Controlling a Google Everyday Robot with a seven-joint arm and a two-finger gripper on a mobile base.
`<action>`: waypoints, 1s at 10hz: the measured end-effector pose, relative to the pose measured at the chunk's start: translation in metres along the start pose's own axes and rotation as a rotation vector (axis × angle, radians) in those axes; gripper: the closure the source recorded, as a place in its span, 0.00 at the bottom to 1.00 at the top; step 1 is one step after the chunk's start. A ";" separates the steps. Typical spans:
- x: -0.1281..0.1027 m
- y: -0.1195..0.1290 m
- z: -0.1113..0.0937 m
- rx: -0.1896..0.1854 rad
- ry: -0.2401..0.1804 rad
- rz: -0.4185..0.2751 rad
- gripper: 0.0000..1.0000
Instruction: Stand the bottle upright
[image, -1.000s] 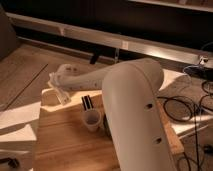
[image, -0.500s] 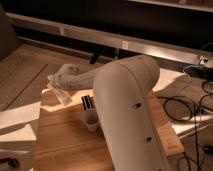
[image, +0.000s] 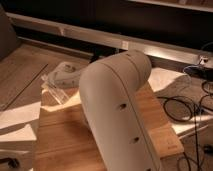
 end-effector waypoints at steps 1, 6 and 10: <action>0.000 -0.001 0.000 0.001 -0.001 0.001 1.00; -0.024 0.020 0.003 -0.061 -0.132 -0.083 1.00; -0.038 0.029 0.000 -0.098 -0.257 -0.154 1.00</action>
